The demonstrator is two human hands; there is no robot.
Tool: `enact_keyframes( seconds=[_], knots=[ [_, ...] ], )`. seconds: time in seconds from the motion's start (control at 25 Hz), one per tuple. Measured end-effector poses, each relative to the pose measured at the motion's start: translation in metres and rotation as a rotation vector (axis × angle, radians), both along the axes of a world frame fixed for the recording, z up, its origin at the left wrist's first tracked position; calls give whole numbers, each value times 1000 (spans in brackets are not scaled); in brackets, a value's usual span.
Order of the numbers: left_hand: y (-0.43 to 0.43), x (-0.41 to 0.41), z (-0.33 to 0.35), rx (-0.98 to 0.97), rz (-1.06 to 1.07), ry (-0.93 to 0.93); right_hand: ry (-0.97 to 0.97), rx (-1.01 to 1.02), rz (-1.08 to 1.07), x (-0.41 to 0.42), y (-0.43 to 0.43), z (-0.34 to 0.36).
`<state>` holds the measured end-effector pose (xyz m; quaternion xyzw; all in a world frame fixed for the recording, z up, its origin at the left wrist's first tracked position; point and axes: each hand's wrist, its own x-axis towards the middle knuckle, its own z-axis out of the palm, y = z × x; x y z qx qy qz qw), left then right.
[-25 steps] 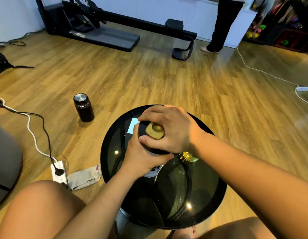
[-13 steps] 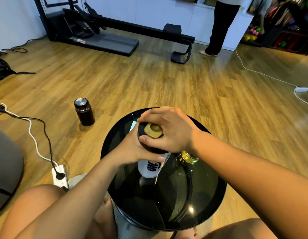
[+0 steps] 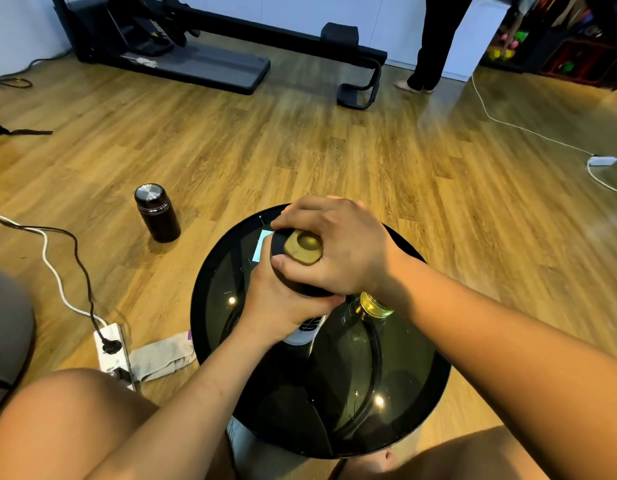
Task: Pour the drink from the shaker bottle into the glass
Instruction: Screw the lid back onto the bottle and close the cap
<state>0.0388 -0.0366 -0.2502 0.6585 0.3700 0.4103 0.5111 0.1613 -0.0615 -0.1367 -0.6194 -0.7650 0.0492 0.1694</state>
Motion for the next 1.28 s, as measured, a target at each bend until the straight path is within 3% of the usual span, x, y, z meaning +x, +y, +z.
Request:
enact_keyframes(
  seconds=[0.36,1.12,1.28],
  knots=[
    [-8,9,-1,-50,114,28,-2,61,-73,0,-1,-4],
    [-8,13,-10,-44,146,43,2,120,-148,-5,-4,-9],
    [-8,11,-5,-66,123,111,-76,119,-138,-5,-6,-8]
  ],
)
